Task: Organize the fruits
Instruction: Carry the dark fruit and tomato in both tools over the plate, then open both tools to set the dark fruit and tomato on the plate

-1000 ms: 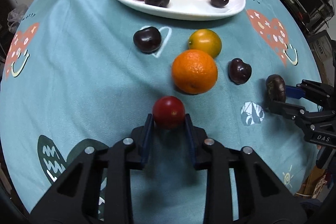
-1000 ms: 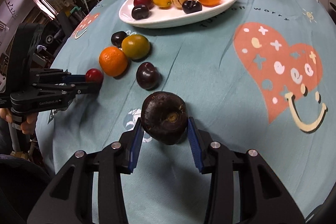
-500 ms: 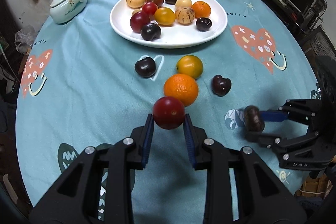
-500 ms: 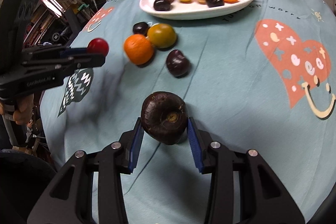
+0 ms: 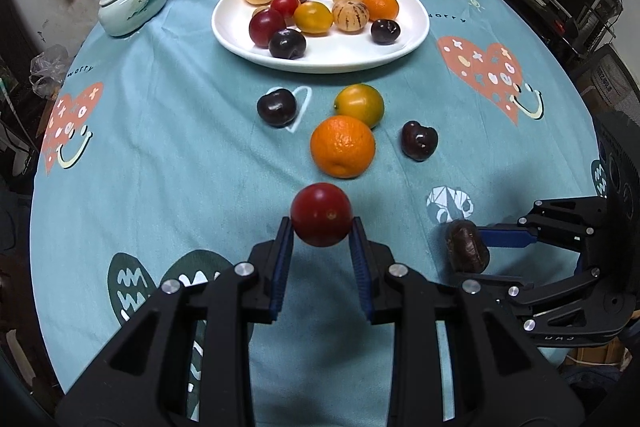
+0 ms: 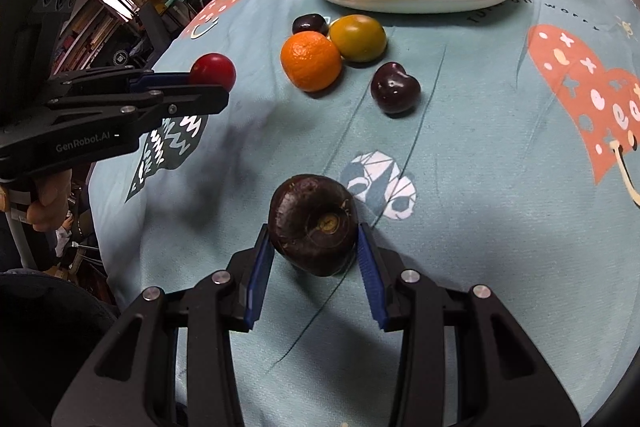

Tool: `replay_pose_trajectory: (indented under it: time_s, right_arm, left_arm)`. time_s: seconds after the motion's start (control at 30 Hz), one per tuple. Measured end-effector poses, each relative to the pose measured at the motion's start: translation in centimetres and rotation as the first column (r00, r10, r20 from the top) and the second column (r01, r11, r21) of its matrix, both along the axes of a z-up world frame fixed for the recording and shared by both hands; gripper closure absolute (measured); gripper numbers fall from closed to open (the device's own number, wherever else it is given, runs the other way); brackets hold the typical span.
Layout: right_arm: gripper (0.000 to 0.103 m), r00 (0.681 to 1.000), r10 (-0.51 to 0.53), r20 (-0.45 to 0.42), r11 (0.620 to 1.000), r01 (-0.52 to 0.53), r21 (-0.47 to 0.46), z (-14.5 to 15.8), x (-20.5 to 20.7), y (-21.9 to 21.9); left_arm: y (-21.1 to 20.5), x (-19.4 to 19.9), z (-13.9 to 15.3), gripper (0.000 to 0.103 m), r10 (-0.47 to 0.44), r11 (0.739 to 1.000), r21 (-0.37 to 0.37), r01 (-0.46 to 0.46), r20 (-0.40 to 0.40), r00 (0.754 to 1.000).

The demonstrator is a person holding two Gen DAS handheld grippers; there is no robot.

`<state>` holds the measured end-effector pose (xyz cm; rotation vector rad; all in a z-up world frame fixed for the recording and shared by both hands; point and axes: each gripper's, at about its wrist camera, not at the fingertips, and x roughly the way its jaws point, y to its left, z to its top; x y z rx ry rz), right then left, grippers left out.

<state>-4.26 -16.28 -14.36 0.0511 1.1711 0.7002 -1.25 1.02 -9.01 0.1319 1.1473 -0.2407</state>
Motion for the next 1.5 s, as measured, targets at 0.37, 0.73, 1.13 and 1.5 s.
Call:
replay_pose_trajectory:
  time_s: [0.37, 0.73, 1.13, 1.5]
  right_arm:
    - [0.061, 0.998, -0.01, 0.06, 1.0, 0.009, 0.018, 2.3, 2.8, -0.4]
    - [0.061, 0.952, -0.151, 0.267, 0.987, 0.16, -0.014, 8.1, 17.7, -0.6]
    - [0.035, 0.947, -0.18, 0.266, 0.969, 0.218, -0.119, 5.7, 25.8, -0.7]
    - [0.035, 0.951, -0.227, 0.211, 0.967, 0.247, -0.071, 7.2, 21.4, -2.8]
  left_arm:
    - [1.1, 4.2, 1.8, 0.074, 0.018, 0.998, -0.054, -0.016, 0.027, 0.999]
    - [-1.7, 17.3, 3.3, 0.074, 0.047, 0.999, -0.023, -0.045, 0.107, 0.993]
    - [-2.3, 21.6, 1.0, 0.051, 0.055, 0.998, 0.026, -0.059, 0.113, 0.992]
    - [-0.7, 18.0, 4.2, 0.038, 0.091, 0.995, 0.014, -0.095, 0.172, 0.981]
